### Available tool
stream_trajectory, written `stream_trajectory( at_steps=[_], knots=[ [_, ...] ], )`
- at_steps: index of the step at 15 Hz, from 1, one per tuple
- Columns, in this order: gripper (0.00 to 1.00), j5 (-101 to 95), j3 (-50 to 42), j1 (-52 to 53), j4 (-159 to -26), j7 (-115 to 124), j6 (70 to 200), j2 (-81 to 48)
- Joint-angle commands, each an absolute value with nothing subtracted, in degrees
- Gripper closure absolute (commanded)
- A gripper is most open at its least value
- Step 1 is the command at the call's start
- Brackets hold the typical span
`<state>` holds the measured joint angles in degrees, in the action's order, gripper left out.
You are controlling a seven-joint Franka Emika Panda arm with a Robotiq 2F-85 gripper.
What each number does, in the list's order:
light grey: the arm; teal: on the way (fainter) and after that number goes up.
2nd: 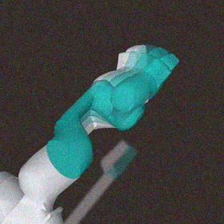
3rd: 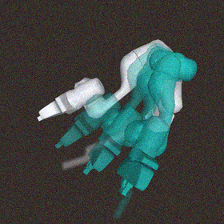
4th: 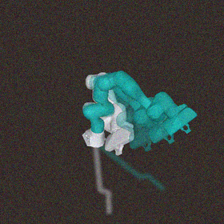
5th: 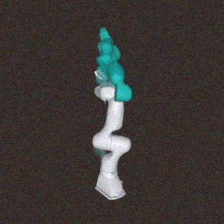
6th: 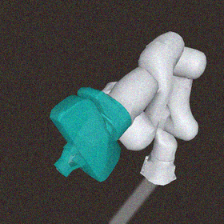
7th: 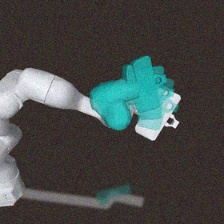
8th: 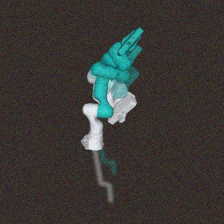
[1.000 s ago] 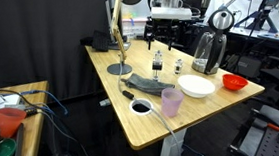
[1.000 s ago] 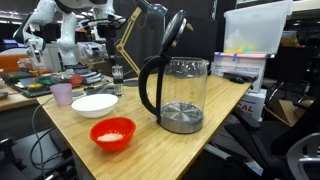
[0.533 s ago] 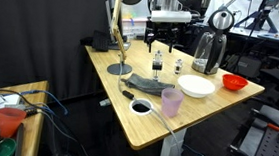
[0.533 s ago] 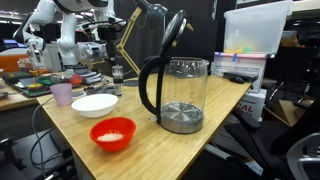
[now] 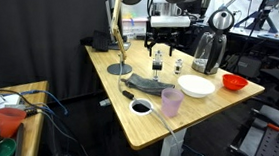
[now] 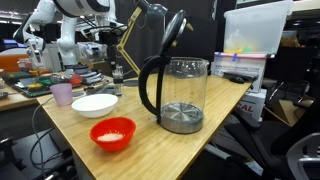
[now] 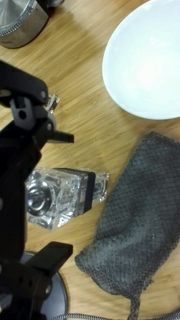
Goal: Move the bottle closer to the cup
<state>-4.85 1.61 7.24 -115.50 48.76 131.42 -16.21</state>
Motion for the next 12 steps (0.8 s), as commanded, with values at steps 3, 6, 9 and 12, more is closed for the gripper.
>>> stream_trajectory(
  at_steps=[3, 6, 9, 12],
  knots=[
    [0.00, -5.0, 0.4, 8.2, -112.6, 51.0, 130.6, -18.6],
    [0.00, -6.0, -0.1, 8.6, -111.6, 53.0, 130.9, -19.7],
    [0.33, -6.1, -0.6, 8.8, -111.0, 54.4, 131.6, -20.6],
    [0.55, -5.8, -0.9, 8.9, -110.6, 55.2, 131.7, -21.1]
  ],
)
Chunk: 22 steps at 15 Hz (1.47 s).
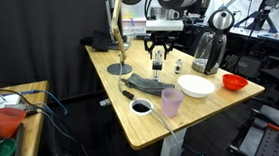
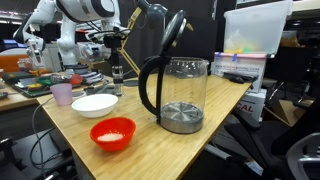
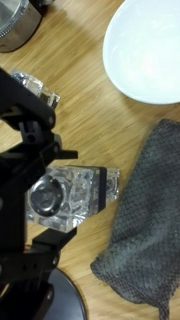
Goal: Move the bottle closer to the cup
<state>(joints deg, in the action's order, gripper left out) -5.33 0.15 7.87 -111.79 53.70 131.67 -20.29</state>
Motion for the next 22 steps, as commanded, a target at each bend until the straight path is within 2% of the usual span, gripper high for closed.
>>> stream_trajectory(
  at_steps=[1, 2, 3, 11, 22],
  knots=[
    [0.62, -5.8, -0.9, 8.9, -110.5, 55.2, 131.7, -21.1],
    [0.70, -5.8, -0.9, 8.9, -110.4, 55.3, 131.7, -21.0],
    [0.73, -5.9, -1.0, 8.9, -110.3, 55.3, 131.9, -21.0],
    [0.73, -3.4, -0.7, 6.9, -111.9, 51.3, 133.8, -17.5],
    [0.73, 0.7, -0.5, 2.4, -121.2, 16.8, 133.1, -5.0]
  ],
)
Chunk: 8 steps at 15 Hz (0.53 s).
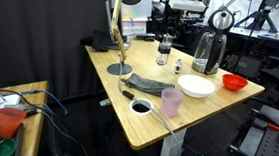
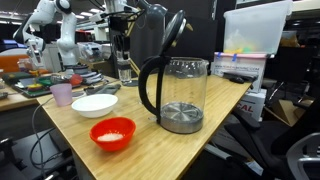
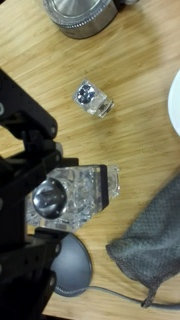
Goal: Move the bottle closer to the cup
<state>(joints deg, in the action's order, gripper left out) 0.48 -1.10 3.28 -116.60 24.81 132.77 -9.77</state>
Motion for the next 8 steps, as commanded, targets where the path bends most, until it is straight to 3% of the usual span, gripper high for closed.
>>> stream_trajectory(
  at_steps=[1, 8],
  knots=[
    [0.73, 0.7, -0.3, 2.3, -122.9, 13.6, 133.2, -3.1],
    [0.73, 2.6, -0.3, 2.5, -132.2, 1.3, 130.3, 8.8]
  ],
)
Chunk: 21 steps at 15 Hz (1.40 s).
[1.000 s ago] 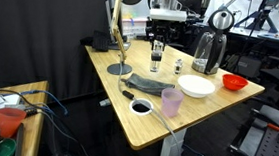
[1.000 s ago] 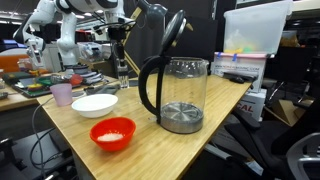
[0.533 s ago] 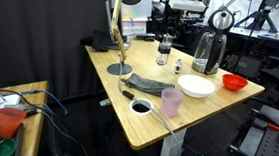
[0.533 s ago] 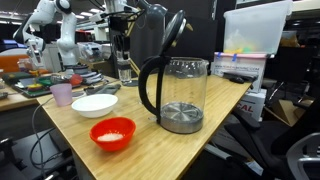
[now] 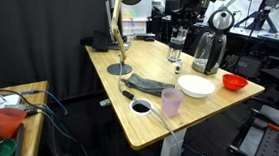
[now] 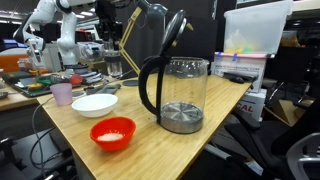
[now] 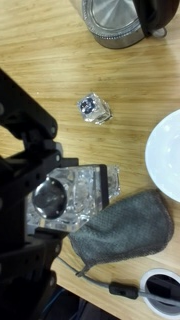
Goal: Move the bottle closer to the cup
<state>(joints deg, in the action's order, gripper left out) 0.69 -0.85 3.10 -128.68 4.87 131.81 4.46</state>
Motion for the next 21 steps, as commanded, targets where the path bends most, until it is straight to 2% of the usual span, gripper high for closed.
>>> stream_trajectory(
  at_steps=[1, 7, 8, 13, 14, 21],
  knots=[
    [0.73, 3.3, -0.3, 2.6, -133.6, 1.2, 129.2, 10.1],
    [0.73, 7.2, 0.0, 2.4, -138.1, 5.8, 124.1, 14.1],
    [0.48, 5.6, 0.3, 2.5, -137.6, 4.4, 125.2, 12.9],
    [0.48, 6.1, 0.3, 2.4, -138.0, 5.7, 125.1, 13.3],
    [0.73, 6.1, 0.3, 2.4, -138.0, 5.7, 125.1, 13.3],
    [0.73, 3.6, 3.5, 4.0, -142.9, 5.6, 122.8, 19.2]
  ],
)
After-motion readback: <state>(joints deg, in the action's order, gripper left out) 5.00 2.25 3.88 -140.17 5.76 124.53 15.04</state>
